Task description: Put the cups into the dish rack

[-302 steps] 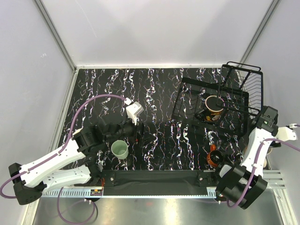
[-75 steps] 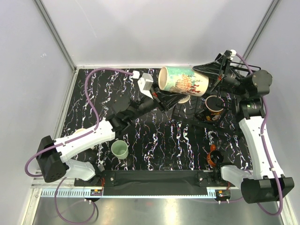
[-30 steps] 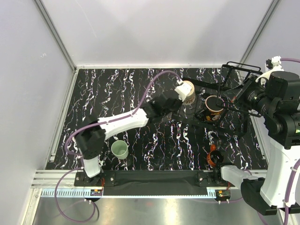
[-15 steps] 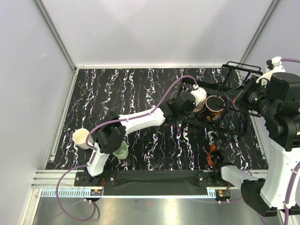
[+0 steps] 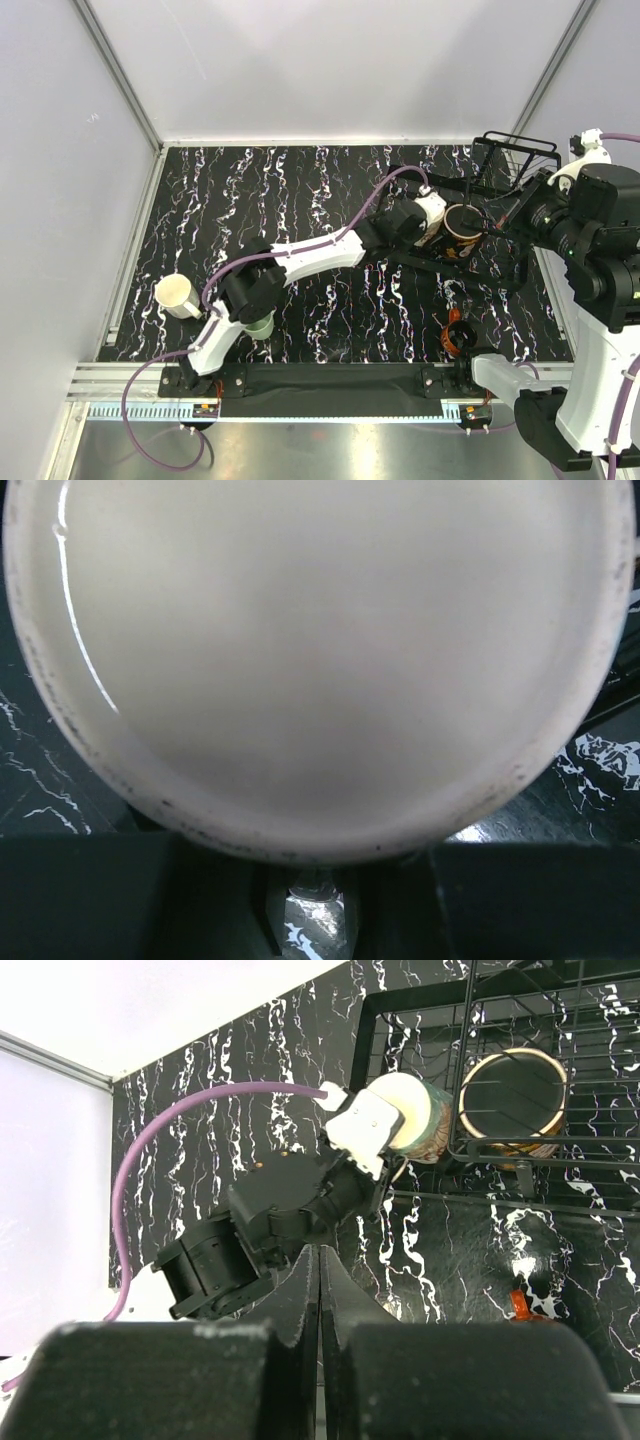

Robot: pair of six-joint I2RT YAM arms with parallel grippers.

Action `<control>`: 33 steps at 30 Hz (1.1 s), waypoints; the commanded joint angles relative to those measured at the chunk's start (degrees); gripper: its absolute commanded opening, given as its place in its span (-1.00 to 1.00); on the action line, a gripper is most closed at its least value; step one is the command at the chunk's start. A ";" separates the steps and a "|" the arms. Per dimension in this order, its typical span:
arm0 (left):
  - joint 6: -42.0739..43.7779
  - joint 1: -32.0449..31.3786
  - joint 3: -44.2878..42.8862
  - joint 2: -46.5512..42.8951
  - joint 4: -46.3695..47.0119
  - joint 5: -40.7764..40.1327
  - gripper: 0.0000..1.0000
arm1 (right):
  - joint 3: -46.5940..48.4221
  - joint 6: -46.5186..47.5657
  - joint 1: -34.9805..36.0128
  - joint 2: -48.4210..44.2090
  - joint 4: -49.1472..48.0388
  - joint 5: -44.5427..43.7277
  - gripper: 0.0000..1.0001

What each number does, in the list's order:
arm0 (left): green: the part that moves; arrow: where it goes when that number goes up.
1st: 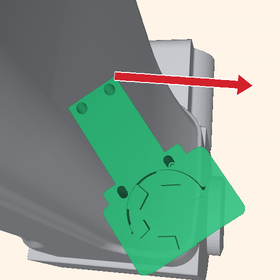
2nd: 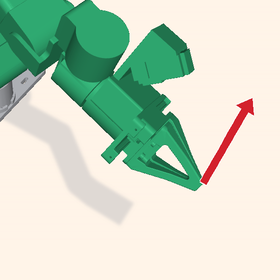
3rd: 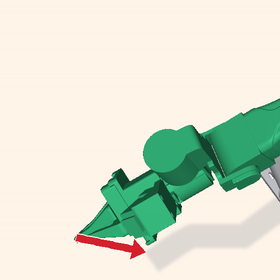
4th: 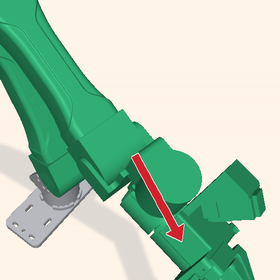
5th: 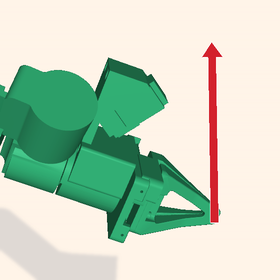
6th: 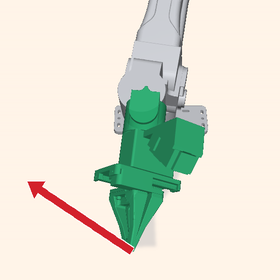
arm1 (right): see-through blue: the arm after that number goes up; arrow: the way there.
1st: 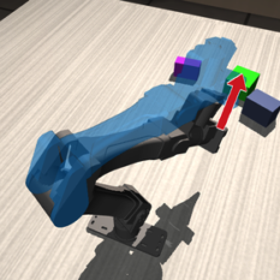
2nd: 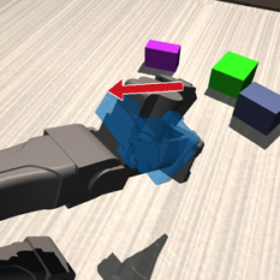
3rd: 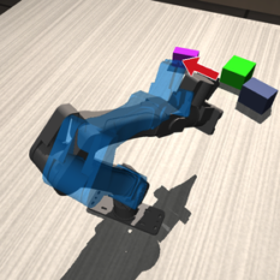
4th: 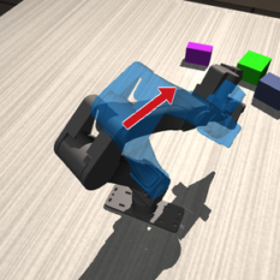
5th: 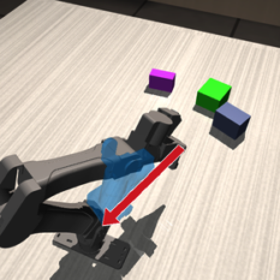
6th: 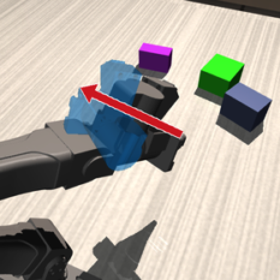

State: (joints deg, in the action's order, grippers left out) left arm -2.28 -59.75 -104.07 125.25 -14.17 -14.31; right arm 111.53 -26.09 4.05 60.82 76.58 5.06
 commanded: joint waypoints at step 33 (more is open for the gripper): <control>-1.14 -3.10 -14.05 8.96 7.06 2.18 -0.50 | -4.56 0.60 -0.19 -1.49 -2.40 -1.11 -1.00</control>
State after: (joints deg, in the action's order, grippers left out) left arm -3.53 -62.26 -113.56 135.31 -14.11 -10.72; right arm 107.02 -25.89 4.01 59.53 76.16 5.02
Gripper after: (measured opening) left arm 0.255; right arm 0.009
